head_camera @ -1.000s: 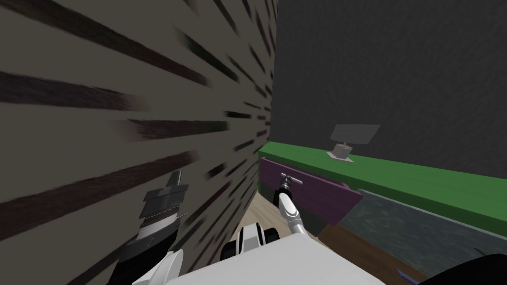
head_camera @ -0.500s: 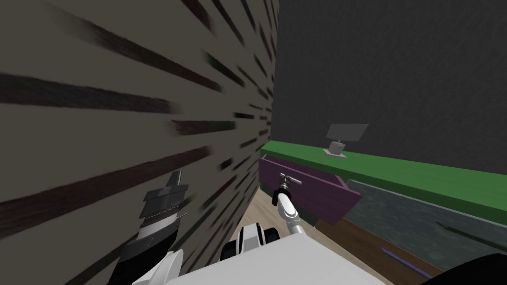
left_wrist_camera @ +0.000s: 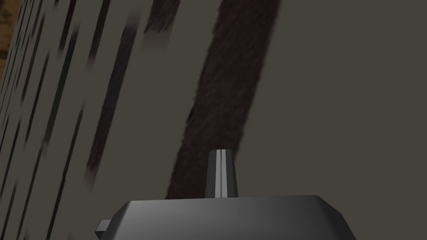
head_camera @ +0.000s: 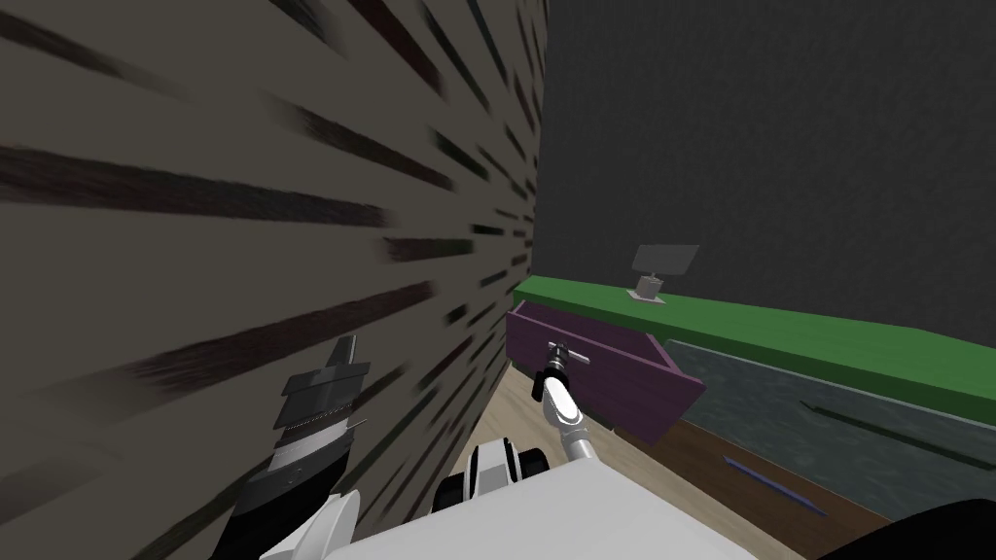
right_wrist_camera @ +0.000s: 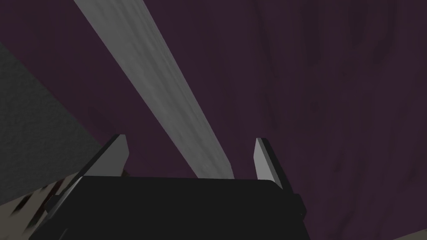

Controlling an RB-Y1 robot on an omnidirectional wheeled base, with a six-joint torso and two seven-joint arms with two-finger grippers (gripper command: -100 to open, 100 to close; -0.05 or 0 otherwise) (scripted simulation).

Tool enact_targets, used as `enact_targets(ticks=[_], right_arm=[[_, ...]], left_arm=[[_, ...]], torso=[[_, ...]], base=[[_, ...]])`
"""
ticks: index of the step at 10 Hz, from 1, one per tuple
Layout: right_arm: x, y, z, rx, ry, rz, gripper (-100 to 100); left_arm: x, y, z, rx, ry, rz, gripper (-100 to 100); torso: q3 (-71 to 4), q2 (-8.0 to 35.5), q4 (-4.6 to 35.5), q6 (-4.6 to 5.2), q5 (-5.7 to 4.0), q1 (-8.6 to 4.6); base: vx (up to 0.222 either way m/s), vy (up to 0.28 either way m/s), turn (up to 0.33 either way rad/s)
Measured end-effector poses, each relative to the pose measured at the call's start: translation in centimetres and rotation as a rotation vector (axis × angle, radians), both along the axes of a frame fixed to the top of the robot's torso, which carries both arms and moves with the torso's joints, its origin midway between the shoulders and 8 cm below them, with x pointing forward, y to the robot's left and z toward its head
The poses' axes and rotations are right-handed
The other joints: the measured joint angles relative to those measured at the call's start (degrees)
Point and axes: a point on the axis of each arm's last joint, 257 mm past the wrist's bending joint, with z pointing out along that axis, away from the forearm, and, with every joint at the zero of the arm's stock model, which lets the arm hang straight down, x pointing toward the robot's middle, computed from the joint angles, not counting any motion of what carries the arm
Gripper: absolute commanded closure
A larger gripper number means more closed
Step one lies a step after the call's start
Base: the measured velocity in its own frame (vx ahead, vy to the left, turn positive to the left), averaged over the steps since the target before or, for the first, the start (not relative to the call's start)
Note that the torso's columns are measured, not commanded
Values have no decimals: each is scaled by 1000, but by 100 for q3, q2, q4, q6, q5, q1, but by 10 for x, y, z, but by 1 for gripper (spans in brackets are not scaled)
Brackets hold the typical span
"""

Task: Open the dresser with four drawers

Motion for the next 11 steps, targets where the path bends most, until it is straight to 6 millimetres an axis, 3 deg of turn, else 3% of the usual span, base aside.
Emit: enact_targets(ticks=[7, 10, 11], right_arm=[[39, 7, 29, 3, 7, 38, -100], [46, 12, 36, 1, 16, 52, -100], [46, 13, 35, 0, 22, 53, 0]], left_arm=[[0, 0, 0, 0, 0, 0, 0], [0, 0, 0, 0, 0, 0, 0], [0, 0, 0, 0, 0, 0, 0]], torso=[[21, 34, 23, 0, 17, 29], [34, 62, 50, 2, 32, 43], [36, 61, 40, 3, 26, 40]], base=[[-30, 13, -50], [-18, 10, -37], [0, 0, 0]])
